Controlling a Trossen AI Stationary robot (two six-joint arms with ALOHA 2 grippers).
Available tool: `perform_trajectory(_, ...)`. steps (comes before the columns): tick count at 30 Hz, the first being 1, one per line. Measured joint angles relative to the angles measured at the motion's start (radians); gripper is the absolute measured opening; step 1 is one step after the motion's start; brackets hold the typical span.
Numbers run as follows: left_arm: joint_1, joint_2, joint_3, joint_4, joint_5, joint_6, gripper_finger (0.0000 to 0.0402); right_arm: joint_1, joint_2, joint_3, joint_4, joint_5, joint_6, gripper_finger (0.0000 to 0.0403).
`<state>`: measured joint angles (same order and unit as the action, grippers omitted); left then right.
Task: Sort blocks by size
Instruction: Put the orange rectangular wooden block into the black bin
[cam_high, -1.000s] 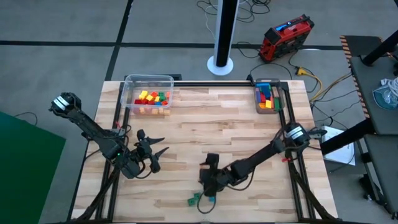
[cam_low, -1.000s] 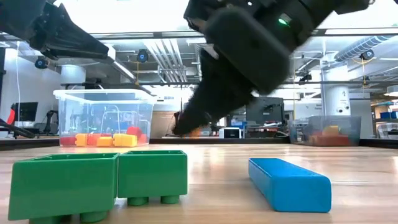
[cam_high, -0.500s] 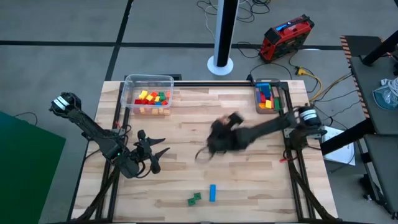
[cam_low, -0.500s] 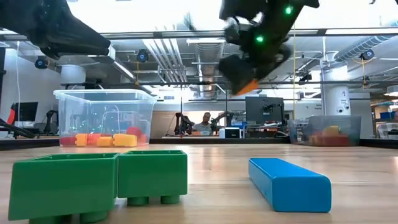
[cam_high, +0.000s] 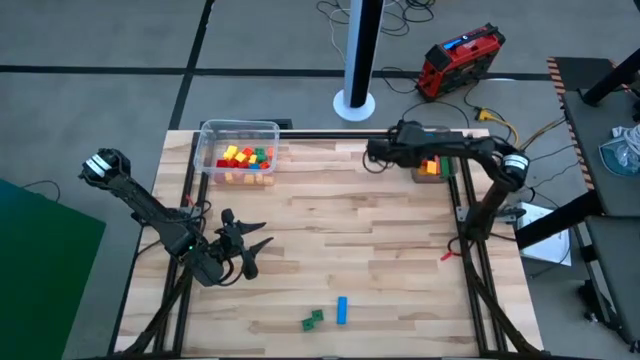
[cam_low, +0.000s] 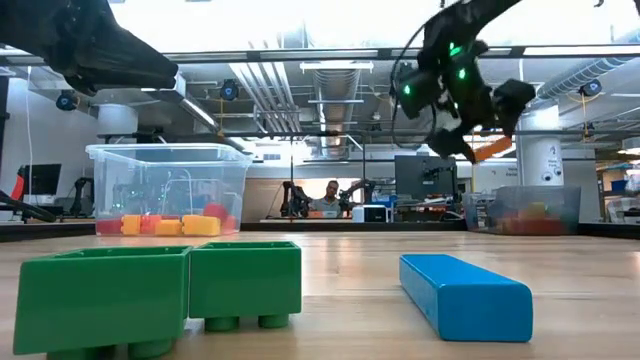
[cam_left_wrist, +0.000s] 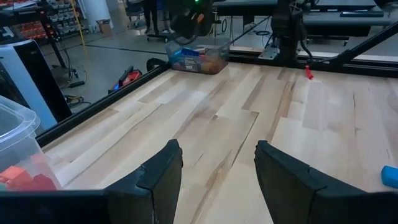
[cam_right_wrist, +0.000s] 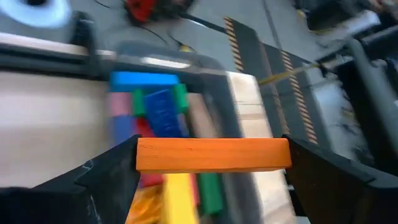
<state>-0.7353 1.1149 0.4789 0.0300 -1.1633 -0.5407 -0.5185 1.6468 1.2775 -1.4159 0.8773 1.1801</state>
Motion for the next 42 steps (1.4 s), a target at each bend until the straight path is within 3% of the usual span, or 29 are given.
perform_trajectory(8, 0.0, 0.0, 0.0, 0.001, -0.004, -0.001, 0.0178, -0.159, 0.097, -0.003, 0.015, 0.006, -0.13, 0.0363)
perform_trajectory(31, 0.0, 0.001, -0.005, 0.001, -0.005, -0.024, 0.0178, -0.158, 0.111, -0.008, 0.086, 0.067, -0.187, 0.0368)
perform_trajectory(42, 0.0, 0.001, -0.006, 0.0, -0.004, -0.024, 0.0178, -0.156, 0.11, -0.066, 0.189, 0.008, -0.269, 0.0369)
